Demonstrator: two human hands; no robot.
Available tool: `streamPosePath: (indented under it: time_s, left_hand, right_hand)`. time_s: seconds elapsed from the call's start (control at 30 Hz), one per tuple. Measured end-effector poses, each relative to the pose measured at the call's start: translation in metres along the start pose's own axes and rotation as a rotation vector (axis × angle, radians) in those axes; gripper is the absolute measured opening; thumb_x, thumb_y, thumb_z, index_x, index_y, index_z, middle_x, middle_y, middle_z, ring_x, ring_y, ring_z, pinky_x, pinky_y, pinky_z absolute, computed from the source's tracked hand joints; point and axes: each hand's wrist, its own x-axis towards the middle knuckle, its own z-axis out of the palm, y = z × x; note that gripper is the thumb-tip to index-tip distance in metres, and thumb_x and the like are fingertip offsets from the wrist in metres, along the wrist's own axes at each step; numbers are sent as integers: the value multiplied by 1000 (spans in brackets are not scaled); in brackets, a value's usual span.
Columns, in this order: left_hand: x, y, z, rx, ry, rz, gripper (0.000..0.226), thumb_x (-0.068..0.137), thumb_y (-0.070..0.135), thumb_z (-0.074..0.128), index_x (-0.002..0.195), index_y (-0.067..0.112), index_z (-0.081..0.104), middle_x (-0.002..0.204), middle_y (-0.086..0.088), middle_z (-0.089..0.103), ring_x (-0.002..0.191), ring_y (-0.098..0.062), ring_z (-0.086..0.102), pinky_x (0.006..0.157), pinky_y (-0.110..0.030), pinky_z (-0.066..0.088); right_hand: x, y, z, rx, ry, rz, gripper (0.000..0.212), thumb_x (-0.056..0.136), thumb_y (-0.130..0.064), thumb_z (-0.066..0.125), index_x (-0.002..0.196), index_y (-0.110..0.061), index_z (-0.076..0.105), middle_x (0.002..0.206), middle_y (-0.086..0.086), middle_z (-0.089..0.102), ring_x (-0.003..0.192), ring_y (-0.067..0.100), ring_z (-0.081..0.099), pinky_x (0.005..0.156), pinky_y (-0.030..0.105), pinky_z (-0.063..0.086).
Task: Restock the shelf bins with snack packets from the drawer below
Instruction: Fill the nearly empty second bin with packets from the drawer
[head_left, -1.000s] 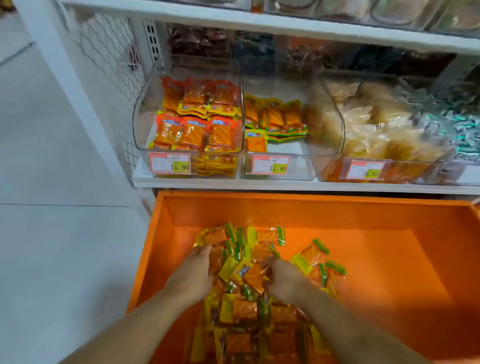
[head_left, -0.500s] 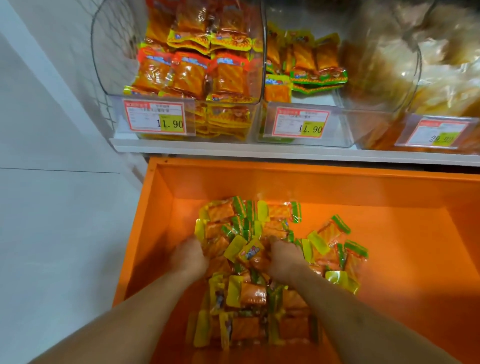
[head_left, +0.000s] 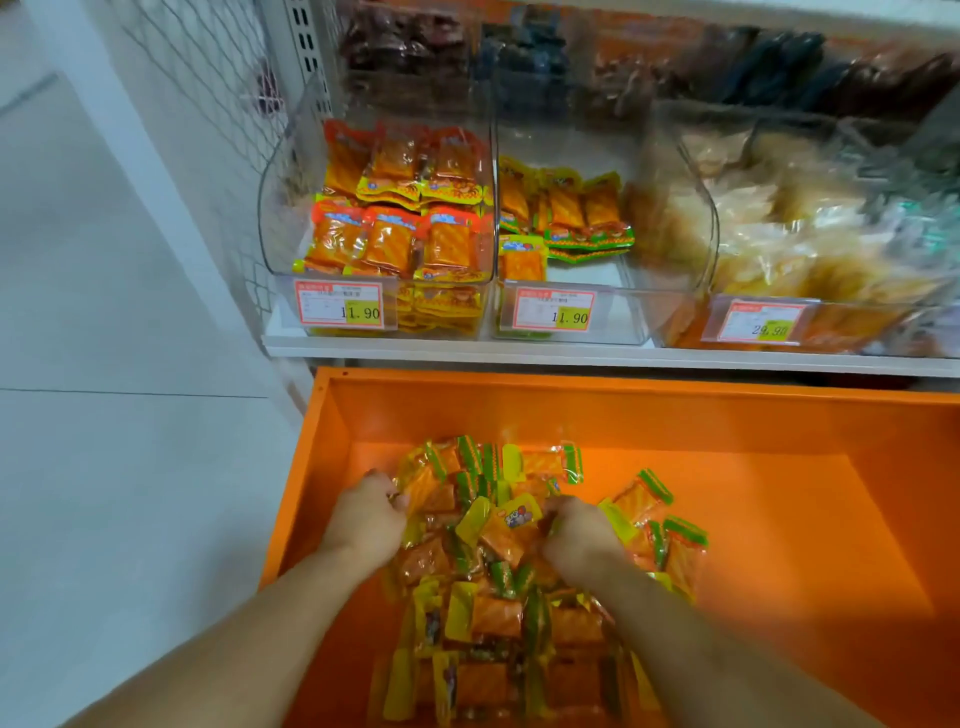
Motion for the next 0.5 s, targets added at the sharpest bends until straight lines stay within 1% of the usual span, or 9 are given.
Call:
streamPosePath:
  time_s: [0.07, 0.1, 0.13, 0.23, 0.27, 0.3, 0.37, 0.43, 0.5]
  left_hand:
    - [-11, 15, -23, -137, -55, 7, 17, 101, 29, 64, 114, 17, 64, 98, -5, 67, 85, -27, 71, 72, -38, 60]
    - [-17, 24, -35, -222, -85, 11, 16, 100, 27, 66, 112, 17, 64, 100, -4, 66, 84, -27, 71, 71, -43, 64]
    - [-25, 34, -48, -300, -109, 23, 14, 99, 24, 69, 110, 15, 66, 103, -4, 64, 84, -25, 71, 67, -43, 65]
    - [-51, 65, -86, -359, -148, 114, 13, 95, 21, 74, 106, 14, 72, 110, -4, 65, 86, -15, 65, 48, -19, 55]
    - [-63, 76, -99, -376, -172, 133, 14, 94, 20, 76, 106, 14, 73, 109, -4, 67, 85, -14, 66, 47, -16, 53]
    - [-75, 87, -111, -400, -208, 151, 15, 93, 18, 77, 107, 13, 73, 107, -6, 69, 84, -16, 69, 50, -18, 55]
    - [-100, 104, -133, -482, -299, 181, 20, 91, 12, 78, 110, 12, 73, 106, -13, 74, 87, -26, 76, 62, -30, 63]
    - [-123, 113, -150, -567, -376, 215, 23, 90, 8, 78, 111, 12, 73, 106, -17, 76, 90, -30, 77, 70, -37, 64]
    - [-140, 115, -162, -674, -435, 239, 27, 90, 6, 77, 116, 11, 73, 108, -18, 76, 92, -31, 76, 75, -42, 63]
  right_hand:
    - [-6, -7, -20, 69, -39, -59, 13, 91, -21, 75, 98, -21, 64, 89, 4, 72, 63, 10, 69, 52, 20, 49]
    - [-10, -13, -32, 93, -41, -90, 16, 92, -21, 75, 92, -20, 60, 80, 2, 68, 50, 7, 63, 45, 21, 45]
    - [-15, -20, -47, 113, -29, -126, 21, 92, -22, 76, 86, -20, 56, 73, 1, 64, 46, 9, 60, 44, 24, 44]
    - [-38, -42, -98, 189, 44, -273, 27, 89, -25, 77, 82, -14, 53, 67, 2, 57, 55, 22, 61, 53, 43, 53]
    - [-51, -50, -116, 200, 94, -338, 24, 88, -25, 75, 82, -14, 53, 68, 0, 55, 57, 21, 60, 59, 47, 55]
    - [-65, -56, -133, 198, 155, -409, 21, 85, -25, 72, 83, -16, 53, 68, -4, 53, 60, 18, 57, 64, 47, 55]
    - [-97, -65, -161, 173, 284, -522, 14, 81, -26, 68, 83, -26, 54, 69, -9, 52, 65, 11, 54, 69, 43, 54]
    - [-127, -69, -179, 156, 416, -632, 22, 83, -21, 70, 83, -37, 55, 74, -15, 57, 70, 4, 56, 71, 30, 51]
    - [-155, -72, -187, 143, 555, -775, 30, 87, -13, 72, 90, -40, 62, 85, -21, 65, 84, -1, 63, 78, 19, 49]
